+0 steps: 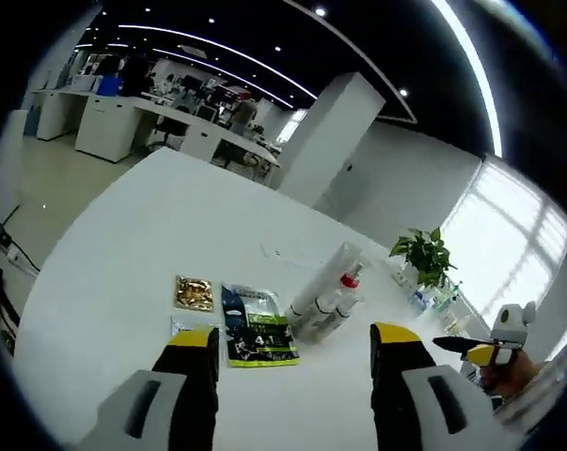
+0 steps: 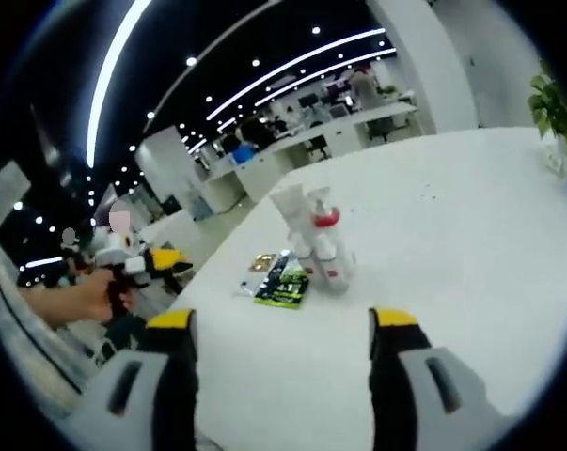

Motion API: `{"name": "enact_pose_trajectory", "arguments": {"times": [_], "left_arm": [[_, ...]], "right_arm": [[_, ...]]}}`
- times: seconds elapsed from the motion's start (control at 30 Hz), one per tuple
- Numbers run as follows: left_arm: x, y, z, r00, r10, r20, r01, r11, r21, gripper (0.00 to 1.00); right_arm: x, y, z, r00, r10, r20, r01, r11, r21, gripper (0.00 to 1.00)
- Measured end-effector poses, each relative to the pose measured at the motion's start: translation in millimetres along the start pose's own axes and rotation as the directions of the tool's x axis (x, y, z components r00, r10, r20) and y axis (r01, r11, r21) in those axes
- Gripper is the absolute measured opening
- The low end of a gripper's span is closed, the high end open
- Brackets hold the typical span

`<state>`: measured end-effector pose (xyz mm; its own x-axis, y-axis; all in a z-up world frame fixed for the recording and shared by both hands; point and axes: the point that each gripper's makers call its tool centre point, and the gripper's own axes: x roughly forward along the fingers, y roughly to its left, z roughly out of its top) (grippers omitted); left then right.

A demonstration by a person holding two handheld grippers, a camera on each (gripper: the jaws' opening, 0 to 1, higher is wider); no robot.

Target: Arrange the skincare products in the storage area until every visible bottle or jar stands upright without overlapping.

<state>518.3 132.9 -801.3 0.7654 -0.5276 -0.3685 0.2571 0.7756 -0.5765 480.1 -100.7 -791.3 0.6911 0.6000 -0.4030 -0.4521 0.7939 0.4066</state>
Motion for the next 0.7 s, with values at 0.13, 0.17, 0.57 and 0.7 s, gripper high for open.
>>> {"name": "enact_pose_trajectory", "arguments": {"times": [0.13,0.17,0.57,0.7], "left_arm": [[-10.4,-16.7,7.9,1.000,0.001,0.026,-0.003,0.998,0.065,0.70],[-12.6,-19.9,9.0,1.000,-0.002,0.029,0.000,0.997,0.078,0.71],[-37.8,-56.7,6.2,0.998,-0.016,0.054,0.006,0.984,0.180,0.78],[-44.0,-56.2,-1.9,0.998,0.013,0.066,-0.025,0.982,0.185,0.79]], "right_arm": [[3.2,1.8,8.1,1.000,0.019,0.005,-0.019,1.000,-0.009,0.75],[3.9,2.6,9.5,1.000,0.023,0.006,-0.023,1.000,-0.013,0.75],[-0.5,5.4,33.2,0.994,0.095,0.053,-0.090,0.992,-0.086,0.90],[-1.3,6.3,36.0,0.992,0.111,0.056,-0.106,0.991,-0.086,0.92]]}}
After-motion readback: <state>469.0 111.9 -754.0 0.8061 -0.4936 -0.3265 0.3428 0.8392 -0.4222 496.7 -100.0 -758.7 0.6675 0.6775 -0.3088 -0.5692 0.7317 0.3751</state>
